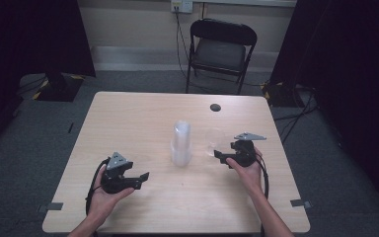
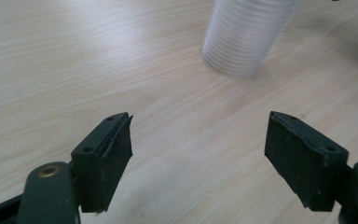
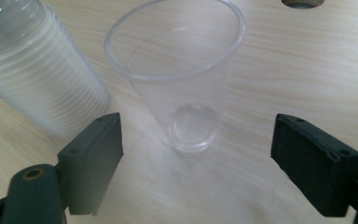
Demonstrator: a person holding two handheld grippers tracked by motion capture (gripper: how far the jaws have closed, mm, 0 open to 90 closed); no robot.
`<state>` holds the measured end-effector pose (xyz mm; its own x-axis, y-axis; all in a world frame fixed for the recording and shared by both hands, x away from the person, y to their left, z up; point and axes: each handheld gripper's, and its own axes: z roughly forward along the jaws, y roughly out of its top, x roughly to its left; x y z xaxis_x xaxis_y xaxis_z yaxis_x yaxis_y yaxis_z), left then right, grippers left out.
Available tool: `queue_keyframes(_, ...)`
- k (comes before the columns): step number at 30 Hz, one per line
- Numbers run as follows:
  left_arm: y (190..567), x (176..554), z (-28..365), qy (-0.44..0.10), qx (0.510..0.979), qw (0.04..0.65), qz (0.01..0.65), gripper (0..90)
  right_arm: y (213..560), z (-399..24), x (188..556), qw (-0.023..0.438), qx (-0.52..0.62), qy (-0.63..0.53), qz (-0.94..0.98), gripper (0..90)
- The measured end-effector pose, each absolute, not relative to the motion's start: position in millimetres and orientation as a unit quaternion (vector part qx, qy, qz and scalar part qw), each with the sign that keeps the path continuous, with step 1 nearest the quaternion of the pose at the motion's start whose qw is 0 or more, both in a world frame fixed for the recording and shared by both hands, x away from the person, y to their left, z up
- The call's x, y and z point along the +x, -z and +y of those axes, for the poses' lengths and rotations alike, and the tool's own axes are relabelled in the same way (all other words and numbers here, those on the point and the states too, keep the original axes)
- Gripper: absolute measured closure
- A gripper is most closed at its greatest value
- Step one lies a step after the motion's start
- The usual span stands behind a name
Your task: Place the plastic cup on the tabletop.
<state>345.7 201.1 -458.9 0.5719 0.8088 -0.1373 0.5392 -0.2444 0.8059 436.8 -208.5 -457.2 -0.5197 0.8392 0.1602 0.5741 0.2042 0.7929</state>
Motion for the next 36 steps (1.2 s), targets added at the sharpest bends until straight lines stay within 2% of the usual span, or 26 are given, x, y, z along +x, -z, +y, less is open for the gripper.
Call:
queue_keyframes(5, 459.6, 345.2, 199.2, -0.154, 0.777, 0.431, 0.433, 23.0, 454.5, -217.0, 422.1, 0.162, 0.466, -0.423, 0.760, 17.9)
queue_keyframes(18, 460.4, 345.7, 199.7, -0.154, 0.775, 0.429, 0.438, 23.1, 440.3, -227.7, 386.1, 0.143, 0.454, -0.428, 0.768, 18.8)
queue_keyframes(27, 461.2, 346.8, 199.2, -0.148, 0.778, 0.425, 0.439, 23.1, 441.2, -231.3, 361.8, 0.144, 0.452, -0.433, 0.766, 17.4)
queue_keyframes(36, 462.0, 346.2, 197.4, -0.148, 0.779, 0.424, 0.438, 23.0, 455.5, -241.8, 352.9, 0.136, 0.472, -0.427, 0.759, 16.6)
